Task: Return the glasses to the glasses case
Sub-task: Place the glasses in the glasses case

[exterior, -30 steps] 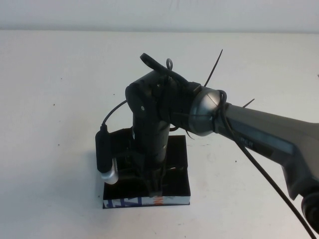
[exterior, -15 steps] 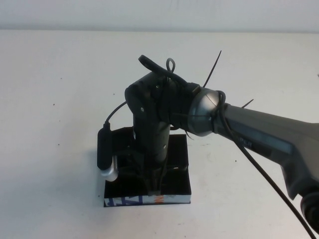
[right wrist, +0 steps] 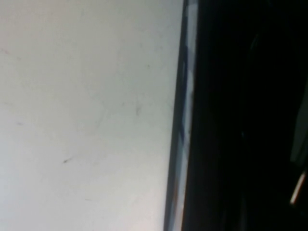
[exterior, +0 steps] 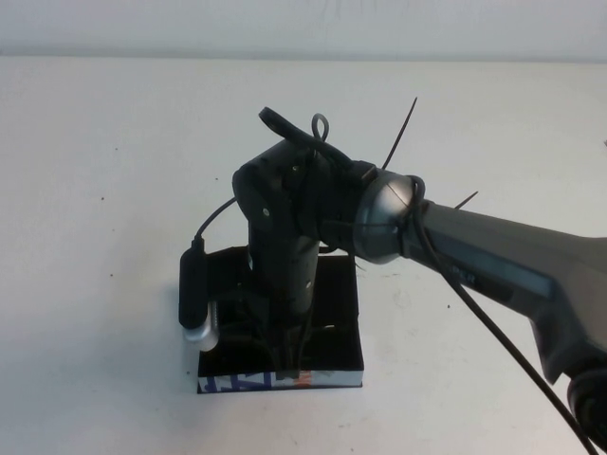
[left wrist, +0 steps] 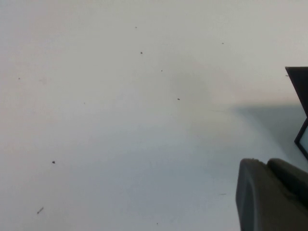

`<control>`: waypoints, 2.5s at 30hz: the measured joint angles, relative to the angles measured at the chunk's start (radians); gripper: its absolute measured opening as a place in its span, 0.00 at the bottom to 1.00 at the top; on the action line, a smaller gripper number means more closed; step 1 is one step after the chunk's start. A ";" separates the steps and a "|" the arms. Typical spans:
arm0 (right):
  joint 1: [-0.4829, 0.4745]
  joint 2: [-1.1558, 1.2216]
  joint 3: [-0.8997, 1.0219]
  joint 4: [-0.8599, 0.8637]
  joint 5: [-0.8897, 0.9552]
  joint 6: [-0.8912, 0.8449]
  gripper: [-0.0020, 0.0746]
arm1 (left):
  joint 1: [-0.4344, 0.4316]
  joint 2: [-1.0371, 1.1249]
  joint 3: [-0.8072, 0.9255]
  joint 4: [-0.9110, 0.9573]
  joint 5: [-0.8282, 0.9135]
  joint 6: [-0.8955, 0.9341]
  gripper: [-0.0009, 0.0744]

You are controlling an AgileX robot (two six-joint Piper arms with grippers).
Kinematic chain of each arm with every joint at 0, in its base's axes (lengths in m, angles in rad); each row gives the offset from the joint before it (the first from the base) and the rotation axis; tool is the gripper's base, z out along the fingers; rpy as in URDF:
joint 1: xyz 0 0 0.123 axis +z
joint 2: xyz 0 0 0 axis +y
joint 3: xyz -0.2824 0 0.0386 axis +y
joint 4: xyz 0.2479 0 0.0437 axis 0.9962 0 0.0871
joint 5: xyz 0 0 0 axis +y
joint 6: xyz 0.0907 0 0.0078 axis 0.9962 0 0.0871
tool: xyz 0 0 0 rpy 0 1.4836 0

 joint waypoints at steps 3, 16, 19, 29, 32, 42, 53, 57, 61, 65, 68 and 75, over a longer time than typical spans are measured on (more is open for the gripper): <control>0.000 0.015 0.000 0.000 0.000 0.000 0.12 | 0.000 0.000 0.000 0.000 0.000 0.000 0.01; 0.000 0.021 0.000 -0.006 0.000 0.000 0.12 | 0.000 0.000 0.000 0.000 0.000 0.000 0.01; 0.000 0.021 0.013 -0.006 0.000 0.000 0.12 | 0.000 0.000 0.000 0.000 0.000 0.000 0.01; 0.000 0.019 0.039 -0.016 -0.010 0.000 0.12 | 0.000 0.000 0.000 0.000 0.000 0.000 0.01; 0.000 0.018 0.039 -0.016 -0.010 0.002 0.13 | 0.000 0.000 0.000 0.000 0.000 0.000 0.01; 0.000 0.018 0.012 -0.035 -0.004 0.052 0.41 | 0.000 0.000 0.000 0.000 0.000 0.000 0.01; 0.000 -0.099 0.003 -0.092 0.001 0.195 0.43 | 0.000 0.000 0.000 0.000 0.000 0.000 0.01; 0.000 -0.222 0.094 -0.100 0.001 0.284 0.37 | 0.000 0.000 0.000 0.000 0.000 0.000 0.01; -0.003 -0.344 0.208 -0.094 -0.019 0.319 0.18 | 0.000 0.000 0.000 0.000 0.000 0.000 0.01; -0.031 -0.394 0.230 -0.067 -0.056 0.360 0.04 | 0.000 0.000 0.000 0.000 0.000 0.000 0.01; -0.065 -0.402 0.230 -0.039 -0.108 0.382 0.02 | 0.000 0.000 0.000 0.000 0.000 0.000 0.01; -0.145 -0.402 0.236 0.065 -0.171 0.394 0.01 | 0.000 0.000 0.000 0.000 0.000 0.000 0.01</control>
